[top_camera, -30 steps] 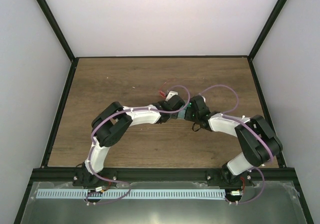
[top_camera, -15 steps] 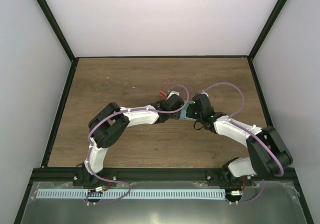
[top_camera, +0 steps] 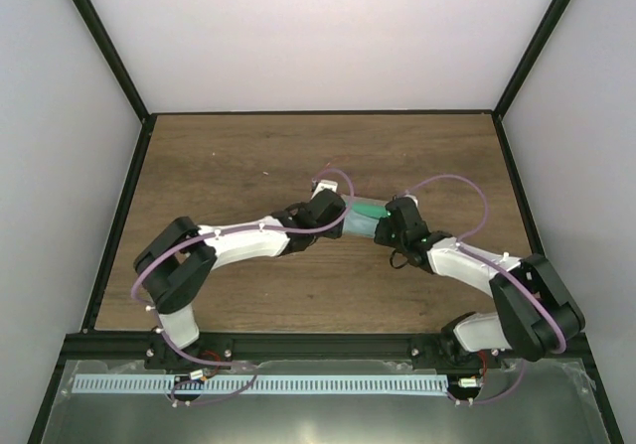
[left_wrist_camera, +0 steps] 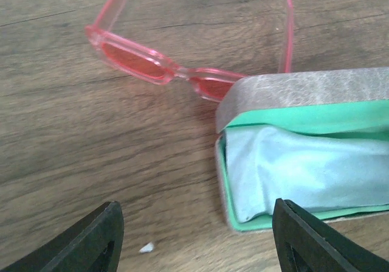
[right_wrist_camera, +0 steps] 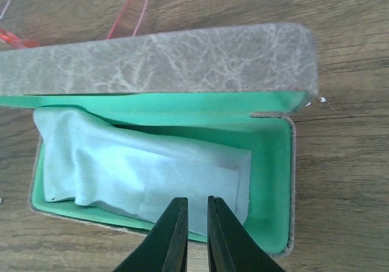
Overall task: Organize the sunglasses
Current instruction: Adjust the glasses cleaning cloth in the sunglasses case, then adjust the sunglasses case at the center of the board.
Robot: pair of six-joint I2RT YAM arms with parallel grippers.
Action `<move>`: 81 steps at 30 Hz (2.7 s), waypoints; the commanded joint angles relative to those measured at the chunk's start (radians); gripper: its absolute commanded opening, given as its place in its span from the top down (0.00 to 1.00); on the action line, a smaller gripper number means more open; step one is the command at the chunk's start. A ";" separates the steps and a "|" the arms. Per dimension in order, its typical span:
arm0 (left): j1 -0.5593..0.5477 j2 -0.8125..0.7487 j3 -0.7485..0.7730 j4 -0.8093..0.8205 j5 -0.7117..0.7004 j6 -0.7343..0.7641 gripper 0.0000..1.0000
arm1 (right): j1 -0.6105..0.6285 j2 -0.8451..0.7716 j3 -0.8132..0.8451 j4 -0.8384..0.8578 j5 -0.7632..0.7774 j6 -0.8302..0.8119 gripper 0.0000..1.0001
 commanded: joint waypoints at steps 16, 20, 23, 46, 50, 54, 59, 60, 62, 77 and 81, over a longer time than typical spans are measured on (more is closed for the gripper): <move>0.179 -0.095 -0.142 0.177 0.111 0.007 0.17 | -0.185 0.028 -0.028 -0.028 0.090 0.043 0.88; 0.218 -0.097 -0.172 0.242 0.144 0.008 0.05 | -0.184 -0.120 -0.052 -0.010 0.057 0.022 0.85; 0.247 -0.093 -0.183 0.283 0.180 0.011 0.03 | -0.184 -0.163 -0.060 0.031 -0.022 -0.021 0.74; 0.278 -0.066 -0.256 0.404 0.257 0.000 0.03 | -0.181 0.116 0.033 0.013 0.120 0.015 0.97; 0.277 -0.049 -0.240 0.411 0.274 0.003 0.02 | -0.196 0.102 0.079 -0.080 0.233 0.060 0.99; 0.277 -0.054 -0.255 0.426 0.281 0.003 0.03 | -0.201 0.104 0.100 -0.127 0.281 0.068 0.99; 0.278 -0.097 -0.300 0.433 0.278 -0.005 0.02 | -0.200 0.068 0.085 -0.154 0.269 0.098 0.79; 0.278 -0.110 -0.314 0.435 0.277 -0.008 0.02 | -0.200 0.045 0.073 -0.152 0.259 0.105 0.69; 0.277 -0.136 -0.334 0.435 0.269 -0.020 0.02 | -0.199 -0.018 0.036 -0.137 0.224 0.106 0.57; 0.370 0.104 0.130 0.151 0.284 0.055 0.30 | -0.100 -0.390 -0.032 -0.164 0.043 0.058 0.46; 0.388 0.249 0.316 0.054 0.319 0.083 0.34 | -0.099 -0.444 -0.028 -0.182 0.040 0.036 0.46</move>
